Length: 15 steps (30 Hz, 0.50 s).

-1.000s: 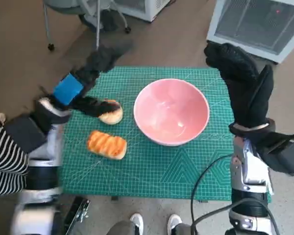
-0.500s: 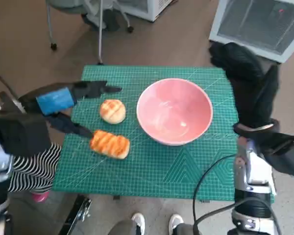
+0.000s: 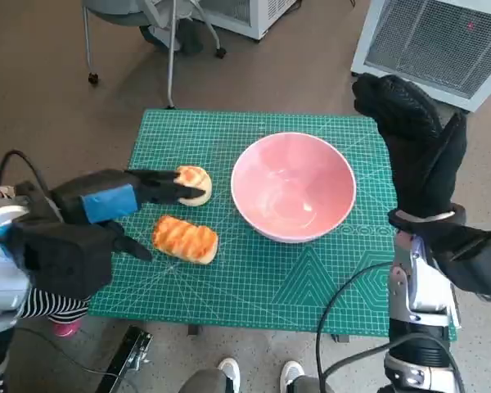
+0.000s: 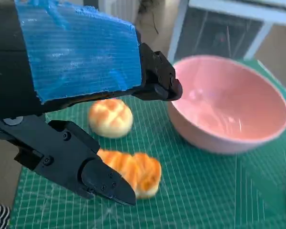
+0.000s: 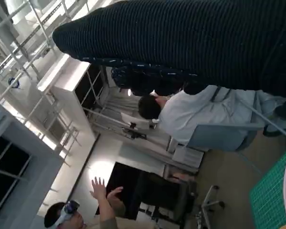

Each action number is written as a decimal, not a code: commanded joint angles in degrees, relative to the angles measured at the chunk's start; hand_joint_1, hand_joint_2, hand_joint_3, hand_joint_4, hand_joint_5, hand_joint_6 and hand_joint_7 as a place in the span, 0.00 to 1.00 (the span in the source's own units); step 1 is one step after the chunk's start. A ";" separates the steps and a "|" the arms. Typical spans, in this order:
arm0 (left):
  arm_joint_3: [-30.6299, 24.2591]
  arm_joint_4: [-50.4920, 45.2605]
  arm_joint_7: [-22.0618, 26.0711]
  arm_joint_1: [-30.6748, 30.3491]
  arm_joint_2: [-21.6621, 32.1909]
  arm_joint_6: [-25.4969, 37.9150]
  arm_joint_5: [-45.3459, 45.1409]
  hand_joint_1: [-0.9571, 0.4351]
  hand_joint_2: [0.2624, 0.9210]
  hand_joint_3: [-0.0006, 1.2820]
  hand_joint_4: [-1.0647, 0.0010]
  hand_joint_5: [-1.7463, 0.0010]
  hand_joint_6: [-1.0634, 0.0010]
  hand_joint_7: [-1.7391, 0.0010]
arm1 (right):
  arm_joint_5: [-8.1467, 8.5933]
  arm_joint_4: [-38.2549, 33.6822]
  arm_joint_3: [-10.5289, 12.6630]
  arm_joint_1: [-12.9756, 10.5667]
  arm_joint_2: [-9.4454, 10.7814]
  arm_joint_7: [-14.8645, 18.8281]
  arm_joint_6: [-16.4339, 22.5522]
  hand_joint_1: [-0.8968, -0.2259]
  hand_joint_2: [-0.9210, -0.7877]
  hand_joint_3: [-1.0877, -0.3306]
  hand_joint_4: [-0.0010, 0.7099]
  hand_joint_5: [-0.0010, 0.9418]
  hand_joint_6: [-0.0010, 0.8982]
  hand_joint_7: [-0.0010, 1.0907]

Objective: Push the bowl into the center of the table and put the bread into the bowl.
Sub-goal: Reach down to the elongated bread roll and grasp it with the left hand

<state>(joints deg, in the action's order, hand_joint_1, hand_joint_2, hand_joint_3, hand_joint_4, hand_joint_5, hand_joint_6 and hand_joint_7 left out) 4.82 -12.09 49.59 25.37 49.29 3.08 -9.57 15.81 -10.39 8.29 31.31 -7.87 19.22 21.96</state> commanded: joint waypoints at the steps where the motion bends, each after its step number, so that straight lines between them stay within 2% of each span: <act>1: 2.01 1.44 -0.31 -1.19 -0.11 -1.47 -1.99 0.56 0.69 0.00 0.74 0.99 0.61 0.99 | -0.06 -0.92 -0.04 -1.31 0.10 -0.01 -0.35 0.24 0.00 0.61 0.30 0.01 0.17 0.32; 6: 4.00 4.57 -1.13 -1.22 -1.28 -3.05 -3.63 0.54 0.69 0.00 0.73 0.99 0.61 1.00 | -0.09 -0.77 -0.04 -1.53 -0.18 0.14 -0.54 0.24 0.00 0.61 0.30 0.01 0.16 0.32; 15: 8.54 12.90 -3.68 -0.05 -4.40 -5.45 -8.09 0.50 0.71 0.00 0.74 1.00 0.61 1.00 | 0.90 -0.45 0.28 -1.70 -0.59 0.58 -1.45 0.23 0.00 0.60 0.30 0.01 0.16 0.32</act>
<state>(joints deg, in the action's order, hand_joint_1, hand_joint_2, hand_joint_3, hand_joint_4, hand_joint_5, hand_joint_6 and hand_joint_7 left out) 11.86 -1.61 46.93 24.83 46.02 -1.12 -15.99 16.06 -10.42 8.35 30.98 -8.18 19.36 21.86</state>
